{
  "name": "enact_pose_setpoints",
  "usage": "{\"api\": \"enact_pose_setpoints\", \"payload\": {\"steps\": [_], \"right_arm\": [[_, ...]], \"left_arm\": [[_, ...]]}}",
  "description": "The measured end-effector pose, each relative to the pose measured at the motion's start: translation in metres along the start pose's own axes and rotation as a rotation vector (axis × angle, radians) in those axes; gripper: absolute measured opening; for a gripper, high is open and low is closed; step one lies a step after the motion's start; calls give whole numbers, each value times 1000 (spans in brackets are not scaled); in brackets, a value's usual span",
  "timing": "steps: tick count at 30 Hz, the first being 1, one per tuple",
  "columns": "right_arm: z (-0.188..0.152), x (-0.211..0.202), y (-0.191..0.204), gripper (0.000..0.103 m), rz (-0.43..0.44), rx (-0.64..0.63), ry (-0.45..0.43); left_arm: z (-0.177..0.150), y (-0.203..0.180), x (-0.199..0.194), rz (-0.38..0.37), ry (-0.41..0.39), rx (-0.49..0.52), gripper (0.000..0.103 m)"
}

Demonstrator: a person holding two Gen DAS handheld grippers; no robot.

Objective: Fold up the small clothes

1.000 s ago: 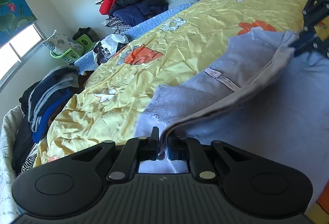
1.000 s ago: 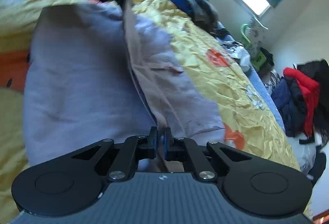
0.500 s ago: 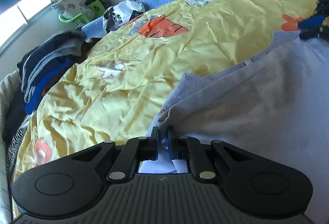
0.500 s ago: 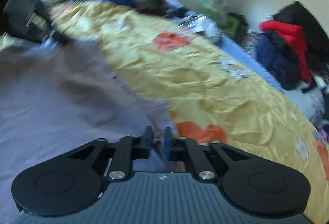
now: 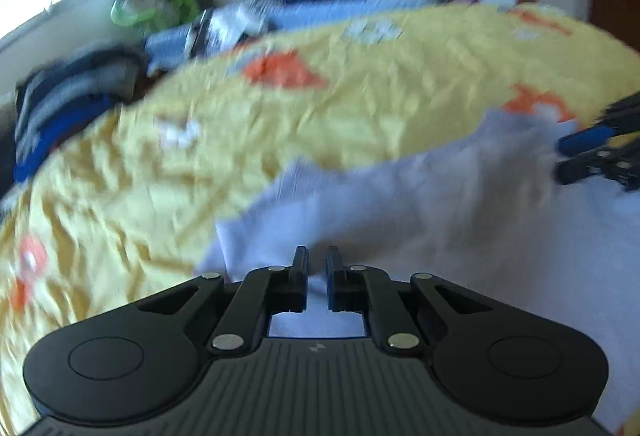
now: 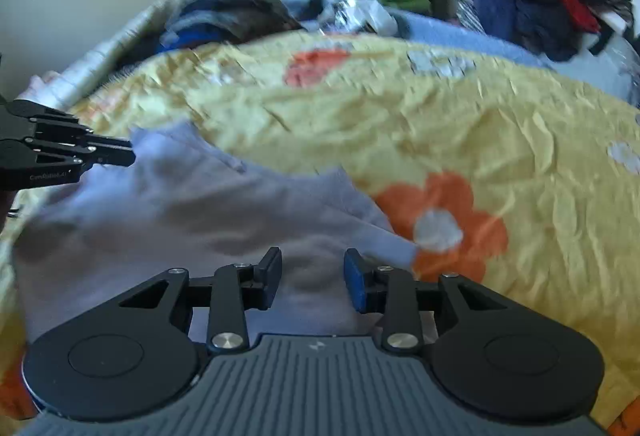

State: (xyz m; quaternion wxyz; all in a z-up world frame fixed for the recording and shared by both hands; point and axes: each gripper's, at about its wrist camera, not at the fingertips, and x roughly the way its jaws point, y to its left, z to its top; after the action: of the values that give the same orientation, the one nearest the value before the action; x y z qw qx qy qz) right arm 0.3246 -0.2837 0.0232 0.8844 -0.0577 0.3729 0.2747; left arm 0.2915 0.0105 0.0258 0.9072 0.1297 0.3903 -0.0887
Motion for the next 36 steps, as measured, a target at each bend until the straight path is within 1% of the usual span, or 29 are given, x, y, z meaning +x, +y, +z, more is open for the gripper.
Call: {"api": "enact_pose_setpoints", "payload": {"steps": [3,5,6,7,8,9,10,11,12,13,14,16,18,20,24,26,27,28,30,31,33,35,36], "right_arm": [[-8,0,5,49,-14,-16,-32],[-8,0,8,56,-21,4,-30],[-6,-1,8,58,-29,19,-23],[-3,-5,10,58,-55,44,-18],[0,-13,11,61,-82,73,-29],[1,-24,12,62,-90,99,-56],[-1,-37,12,67,-78,125,-92],[-6,-54,11,76,-52,164,-134],[-14,-71,10,81,-24,209,-166],[-22,-83,9,86,-4,242,-184],[-31,-94,9,86,4,266,-189],[-49,-109,13,86,-2,281,-177],[-67,-118,17,86,-18,287,-158],[-81,-118,20,86,-28,308,-128],[-98,-105,18,85,-5,409,-67],[-100,-96,16,84,-8,451,-47],[-101,-94,16,85,-9,456,-61],[-101,-93,17,85,-9,462,-70],[-100,-90,16,88,-8,503,-83],[-100,-89,14,88,7,534,-92],[-100,-86,9,88,71,612,-107],[-101,-83,2,88,126,687,-120],[-101,-81,-3,88,161,729,-119]], "left_arm": [[-10,2,2,2,-49,-33,9],[-8,5,0,1,-32,-70,10],[-7,6,-3,6,-18,-79,11],[-6,9,-7,16,-4,-91,16],[-6,12,-15,30,3,-107,26],[-9,17,-27,47,-10,-130,34],[-16,24,-45,62,-48,-164,59],[-26,29,-62,75,-89,-196,87],[-35,35,-74,93,-123,-227,95],[-47,40,-88,115,-153,-257,97],[-58,45,-99,127,-158,-286,96],[-79,57,-114,119,-143,-379,96],[-101,66,-124,81,-133,-512,96],[-119,71,-126,27,-115,-635,96],[-132,64,-119,-17,-82,-738,96],[-133,64,-114,-73,-74,-807,96],[-135,63,-111,-99,-69,-834,96],[-134,63,-106,-125,-57,-856,96],[-130,59,-96,-132,-25,-871,96],[-127,54,-94,-122,-26,-859,96],[-120,50,-89,-99,-11,-839,95],[-114,48,-86,-75,3,-832,82],[-112,47,-85,-70,10,-820,79]]}}
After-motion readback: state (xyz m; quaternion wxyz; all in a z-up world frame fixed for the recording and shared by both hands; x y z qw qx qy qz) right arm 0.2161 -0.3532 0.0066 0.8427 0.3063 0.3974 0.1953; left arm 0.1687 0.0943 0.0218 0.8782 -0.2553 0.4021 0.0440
